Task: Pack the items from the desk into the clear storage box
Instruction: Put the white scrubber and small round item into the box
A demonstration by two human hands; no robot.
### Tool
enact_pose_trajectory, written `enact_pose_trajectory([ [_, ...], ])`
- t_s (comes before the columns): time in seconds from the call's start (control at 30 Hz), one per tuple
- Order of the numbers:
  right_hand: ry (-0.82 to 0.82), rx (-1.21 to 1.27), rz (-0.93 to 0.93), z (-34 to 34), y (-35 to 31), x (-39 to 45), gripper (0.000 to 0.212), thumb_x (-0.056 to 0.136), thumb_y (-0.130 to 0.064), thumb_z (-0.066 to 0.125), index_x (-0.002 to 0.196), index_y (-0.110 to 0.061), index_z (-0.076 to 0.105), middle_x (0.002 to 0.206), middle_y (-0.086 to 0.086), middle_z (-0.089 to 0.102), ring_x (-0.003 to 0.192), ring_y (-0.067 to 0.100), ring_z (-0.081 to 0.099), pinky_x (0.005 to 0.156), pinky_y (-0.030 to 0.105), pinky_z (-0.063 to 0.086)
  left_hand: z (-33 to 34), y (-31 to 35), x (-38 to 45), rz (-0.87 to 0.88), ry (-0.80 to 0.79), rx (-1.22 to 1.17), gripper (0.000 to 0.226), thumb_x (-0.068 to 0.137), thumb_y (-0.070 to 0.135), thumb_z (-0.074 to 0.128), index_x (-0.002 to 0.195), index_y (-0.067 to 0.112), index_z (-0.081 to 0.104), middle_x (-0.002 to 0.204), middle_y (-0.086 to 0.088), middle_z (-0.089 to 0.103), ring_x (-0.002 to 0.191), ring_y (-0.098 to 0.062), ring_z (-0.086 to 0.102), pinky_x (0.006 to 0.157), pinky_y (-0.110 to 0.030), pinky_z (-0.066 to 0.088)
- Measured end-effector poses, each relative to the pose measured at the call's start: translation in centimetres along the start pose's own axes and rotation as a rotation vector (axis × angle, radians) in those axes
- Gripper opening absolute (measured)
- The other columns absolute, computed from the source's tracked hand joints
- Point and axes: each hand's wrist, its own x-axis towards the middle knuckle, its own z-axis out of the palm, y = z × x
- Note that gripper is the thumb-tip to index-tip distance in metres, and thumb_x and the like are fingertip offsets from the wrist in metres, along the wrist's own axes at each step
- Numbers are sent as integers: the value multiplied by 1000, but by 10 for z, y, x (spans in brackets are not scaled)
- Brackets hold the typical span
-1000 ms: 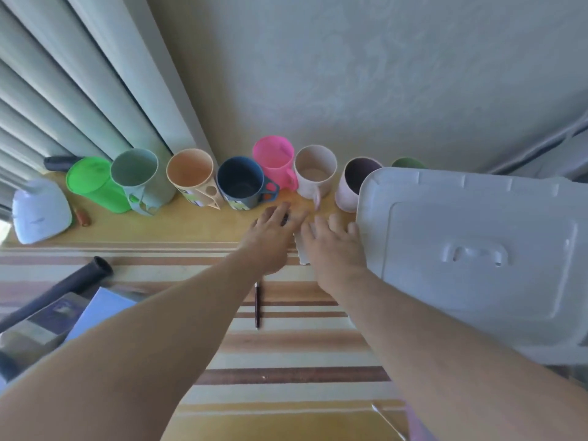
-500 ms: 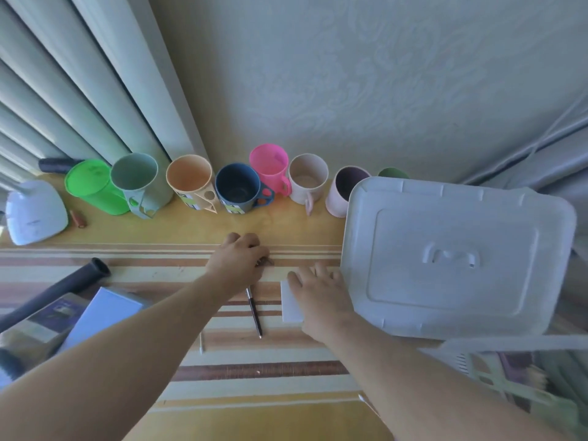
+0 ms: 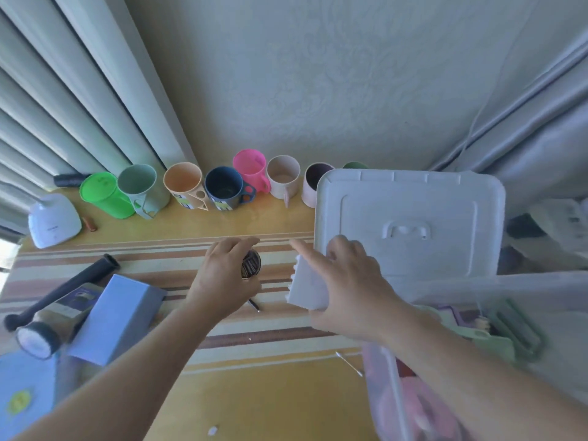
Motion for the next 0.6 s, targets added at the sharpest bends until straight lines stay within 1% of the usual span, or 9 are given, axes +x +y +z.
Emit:
enact_pose_trajectory([
  [0.07,4,62,63,-20,23,-43,96,67,-47,69,149,-55,18,107,-6,28,103,22,33,88,42,40,-6,41,-23,88,-3,-7,73,73,23,78,142,29,55,129,2,60,121,-26,51,101,-38,45],
  [0.13,-3,82,115,-33,50,-86,88,68,-47,68,144,-54,26,109,-7,30,107,21,35,91,43,42,-3,82,-45,203,32,-5,68,70,21,79,136,27,62,126,2,63,116,-26,56,94,-37,48],
  [0.2,2,63,131,-40,80,-129,84,68,-47,68,141,-52,28,114,-8,33,110,21,38,92,44,43,5,122,-65,296,52,-34,62,69,21,77,130,24,66,125,3,63,114,-26,58,95,-38,50],
  [0.3,64,134,208,-38,127,-190,80,63,-48,71,134,-43,34,117,-13,38,110,18,43,92,45,45,24,181,-92,421,-4,-21,58,75,30,74,132,25,65,126,3,62,117,-24,57,101,-37,48],
  [0.37,128,203,265,-29,157,-222,76,60,-47,72,126,-37,38,114,-14,40,106,16,46,92,42,47,43,215,-106,475,-63,36,58,76,37,70,133,29,63,127,6,63,116,-23,57,97,-37,52],
  [0.4,136,228,288,-23,172,-236,76,60,-45,73,126,-36,38,114,-13,40,108,17,47,92,39,46,54,229,-110,484,-99,69,59,76,41,69,133,32,62,127,7,64,115,-23,58,93,-37,54],
  [0.47,80,268,310,-9,199,-258,90,62,-38,74,141,-36,31,125,-11,36,123,14,42,101,32,42,77,255,-115,492,-181,142,60,75,46,66,134,36,61,129,8,64,114,-24,61,92,-37,54],
  [0.53,-11,324,319,3,221,-273,106,65,-32,69,155,-39,13,133,-15,25,130,9,34,108,31,38,104,273,-114,443,-306,201,63,79,45,63,141,36,56,137,6,59,124,-24,56,100,-38,50],
  [0.6,-47,398,327,15,239,-284,103,66,-25,66,156,-36,16,135,-20,21,132,11,38,108,32,42,131,285,-107,340,-405,257,61,84,37,64,144,33,52,143,2,51,132,-25,46,106,-38,44],
])
